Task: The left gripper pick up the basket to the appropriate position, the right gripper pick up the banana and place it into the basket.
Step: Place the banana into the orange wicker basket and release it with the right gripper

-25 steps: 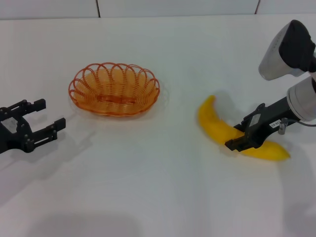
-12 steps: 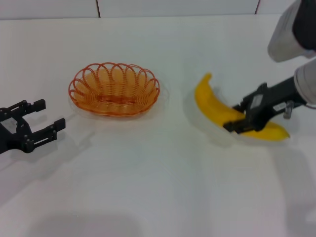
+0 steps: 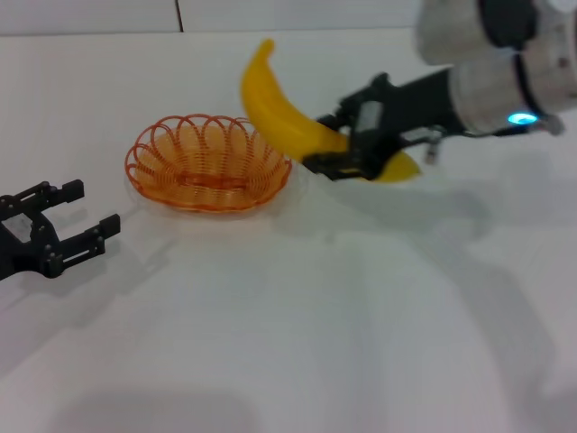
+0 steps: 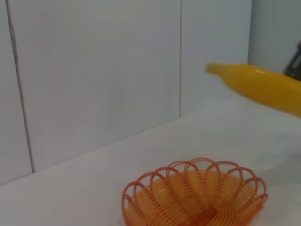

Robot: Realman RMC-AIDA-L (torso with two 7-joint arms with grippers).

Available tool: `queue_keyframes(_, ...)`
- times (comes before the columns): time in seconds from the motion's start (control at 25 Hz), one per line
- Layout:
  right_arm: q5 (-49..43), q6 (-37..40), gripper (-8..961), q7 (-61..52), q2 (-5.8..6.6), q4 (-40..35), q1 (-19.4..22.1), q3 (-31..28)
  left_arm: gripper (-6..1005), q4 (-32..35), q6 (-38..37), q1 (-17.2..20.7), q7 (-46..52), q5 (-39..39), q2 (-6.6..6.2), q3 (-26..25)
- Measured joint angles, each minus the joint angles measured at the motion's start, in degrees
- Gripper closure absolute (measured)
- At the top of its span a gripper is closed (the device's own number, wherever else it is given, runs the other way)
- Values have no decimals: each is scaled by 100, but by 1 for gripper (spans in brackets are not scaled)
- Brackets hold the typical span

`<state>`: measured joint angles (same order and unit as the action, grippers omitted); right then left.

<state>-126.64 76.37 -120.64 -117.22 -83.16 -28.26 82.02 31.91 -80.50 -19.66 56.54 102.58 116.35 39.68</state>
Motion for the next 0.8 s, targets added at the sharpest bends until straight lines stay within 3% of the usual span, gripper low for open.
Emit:
queue_keyframes(0.2, 35, -1033, 461, -62, -1, 472, -561, 833, 258, -5, 0, -40, -3, -7, 10, 29)
queue_keyframes(0.44, 28, -1818, 456, -277, -3, 1693, -1513, 1579, 258, -122, 2, -166, -12, 10, 18, 48)
queue_keyframes(0.8, -22, -2407, 450, -407, -2, 2472, -1960, 2024, 258, -229, 140, -292, -30, 34, 23, 67)
